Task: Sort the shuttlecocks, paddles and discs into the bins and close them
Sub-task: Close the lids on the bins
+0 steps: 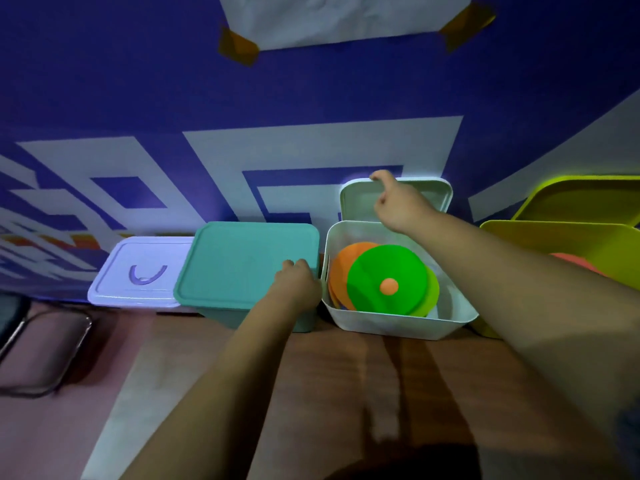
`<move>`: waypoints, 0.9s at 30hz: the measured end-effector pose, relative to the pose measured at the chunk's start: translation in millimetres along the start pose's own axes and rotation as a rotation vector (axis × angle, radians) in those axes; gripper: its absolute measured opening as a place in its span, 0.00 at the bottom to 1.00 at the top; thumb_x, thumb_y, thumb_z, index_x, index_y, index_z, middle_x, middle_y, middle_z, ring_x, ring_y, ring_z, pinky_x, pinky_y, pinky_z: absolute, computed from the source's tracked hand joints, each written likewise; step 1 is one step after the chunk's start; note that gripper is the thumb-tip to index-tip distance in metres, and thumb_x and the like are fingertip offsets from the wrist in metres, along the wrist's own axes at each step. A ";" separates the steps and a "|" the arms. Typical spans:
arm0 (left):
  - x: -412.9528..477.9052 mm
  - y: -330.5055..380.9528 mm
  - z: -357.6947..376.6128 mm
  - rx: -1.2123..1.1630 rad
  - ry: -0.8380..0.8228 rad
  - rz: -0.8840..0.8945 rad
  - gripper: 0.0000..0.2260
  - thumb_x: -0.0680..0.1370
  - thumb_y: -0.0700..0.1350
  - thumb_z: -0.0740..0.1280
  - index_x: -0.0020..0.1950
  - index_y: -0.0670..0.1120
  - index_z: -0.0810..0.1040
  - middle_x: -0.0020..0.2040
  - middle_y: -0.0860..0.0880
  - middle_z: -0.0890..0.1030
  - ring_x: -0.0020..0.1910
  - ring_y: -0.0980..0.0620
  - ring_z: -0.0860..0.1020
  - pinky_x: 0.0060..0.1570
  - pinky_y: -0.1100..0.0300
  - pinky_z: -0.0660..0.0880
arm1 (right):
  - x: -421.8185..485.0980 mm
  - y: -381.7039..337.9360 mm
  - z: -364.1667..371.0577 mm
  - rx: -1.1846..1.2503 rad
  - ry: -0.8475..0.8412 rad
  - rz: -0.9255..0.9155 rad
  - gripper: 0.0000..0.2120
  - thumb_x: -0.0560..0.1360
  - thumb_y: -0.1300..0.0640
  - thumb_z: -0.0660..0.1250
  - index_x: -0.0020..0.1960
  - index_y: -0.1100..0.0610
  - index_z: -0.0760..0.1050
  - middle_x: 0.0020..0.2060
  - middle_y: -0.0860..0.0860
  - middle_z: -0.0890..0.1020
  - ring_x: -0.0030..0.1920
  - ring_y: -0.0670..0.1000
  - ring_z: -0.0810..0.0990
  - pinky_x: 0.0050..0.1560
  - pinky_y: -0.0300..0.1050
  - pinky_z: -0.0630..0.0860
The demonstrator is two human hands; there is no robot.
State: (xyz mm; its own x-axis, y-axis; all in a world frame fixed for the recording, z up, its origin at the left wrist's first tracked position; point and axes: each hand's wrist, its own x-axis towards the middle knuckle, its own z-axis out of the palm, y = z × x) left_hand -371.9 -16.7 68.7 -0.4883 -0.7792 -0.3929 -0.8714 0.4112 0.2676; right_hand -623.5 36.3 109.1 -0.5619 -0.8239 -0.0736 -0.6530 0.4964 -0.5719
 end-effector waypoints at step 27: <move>61.1 24.9 -58.6 -2.149 -0.221 -0.251 0.33 0.83 0.62 0.60 0.76 0.38 0.64 0.70 0.34 0.76 0.63 0.34 0.79 0.60 0.37 0.79 | -71.7 -6.0 -95.1 1.033 0.248 0.428 0.09 0.79 0.53 0.64 0.51 0.59 0.76 0.31 0.56 0.79 0.33 0.57 0.79 0.41 0.51 0.82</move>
State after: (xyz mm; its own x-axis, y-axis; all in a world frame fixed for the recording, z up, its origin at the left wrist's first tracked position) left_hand -420.7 -81.8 102.9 -0.5367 -0.6006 -0.5926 0.3952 -0.7995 0.4524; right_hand -627.5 118.4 195.5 -0.7972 -0.5077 -0.3265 0.2808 0.1670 -0.9451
